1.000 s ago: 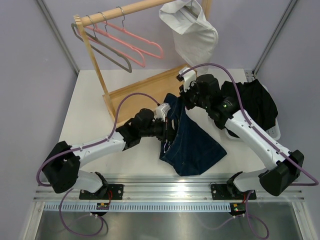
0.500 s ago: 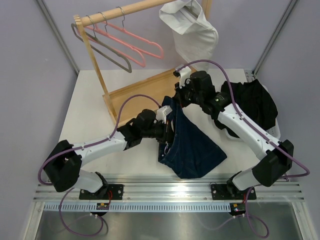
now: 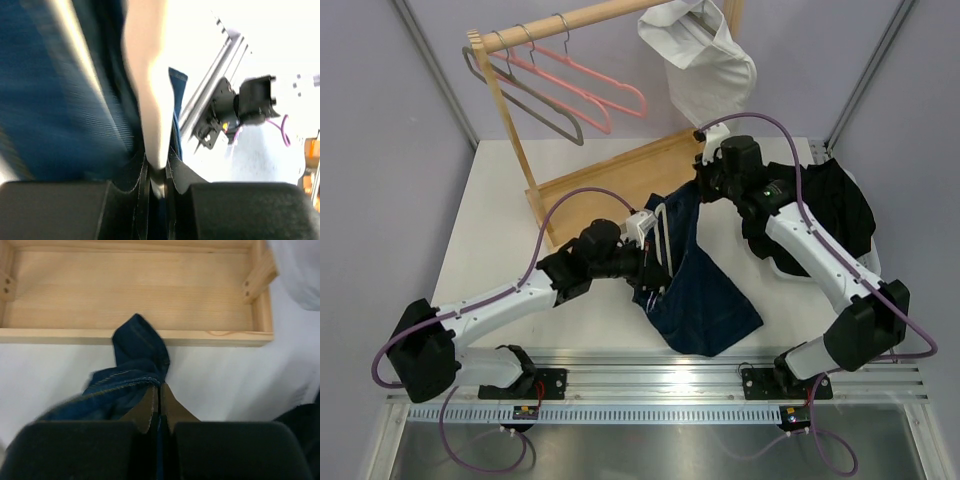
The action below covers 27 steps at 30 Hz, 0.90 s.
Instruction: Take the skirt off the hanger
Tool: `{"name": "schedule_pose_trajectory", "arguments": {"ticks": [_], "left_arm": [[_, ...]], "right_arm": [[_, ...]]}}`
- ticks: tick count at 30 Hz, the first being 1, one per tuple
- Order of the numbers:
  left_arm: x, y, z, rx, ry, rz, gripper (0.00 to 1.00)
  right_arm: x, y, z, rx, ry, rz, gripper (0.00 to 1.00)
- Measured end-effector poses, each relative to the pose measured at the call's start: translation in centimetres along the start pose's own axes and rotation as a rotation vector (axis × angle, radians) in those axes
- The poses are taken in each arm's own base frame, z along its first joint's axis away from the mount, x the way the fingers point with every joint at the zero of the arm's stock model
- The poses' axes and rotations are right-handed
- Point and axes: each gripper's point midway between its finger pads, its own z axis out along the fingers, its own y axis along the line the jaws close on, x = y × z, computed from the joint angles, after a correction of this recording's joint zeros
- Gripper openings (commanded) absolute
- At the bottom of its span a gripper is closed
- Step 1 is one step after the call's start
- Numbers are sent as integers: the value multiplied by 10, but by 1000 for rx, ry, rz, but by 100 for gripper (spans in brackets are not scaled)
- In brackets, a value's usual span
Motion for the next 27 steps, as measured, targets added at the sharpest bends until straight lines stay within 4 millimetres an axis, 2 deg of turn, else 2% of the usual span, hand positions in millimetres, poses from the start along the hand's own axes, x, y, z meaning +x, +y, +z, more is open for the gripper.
{"name": "schedule_pose_trajectory", "arguments": {"ticks": [4, 8, 11, 13, 15, 18, 20, 24, 27], "left_arm": [[3, -8, -3, 23, 9, 53, 0], [7, -6, -4, 17, 23, 63, 0], [10, -3, -4, 8, 36, 61, 0], [11, -1, -5, -1, 40, 50, 0], [6, 4, -8, -21, 23, 18, 0], [-10, 19, -21, -66, -57, -53, 0], [-28, 32, -33, -101, -144, -102, 0], [-62, 44, -53, -142, -301, -156, 0], [-78, 37, -61, -126, -373, -167, 0]], "right_arm": [[0, -25, -6, 75, -23, -16, 0], [9, -27, -7, 76, -6, -43, 0], [15, -14, -8, -19, 3, -82, 0], [22, 5, -14, -146, 11, -130, 7], [33, 27, -25, -292, 25, -186, 9], [50, 55, -44, -478, 35, -253, 8], [65, 66, -55, -563, 49, -279, 8], [93, 73, -66, -624, 82, -311, 7], [110, 73, -68, -629, 111, -317, 6]]}}
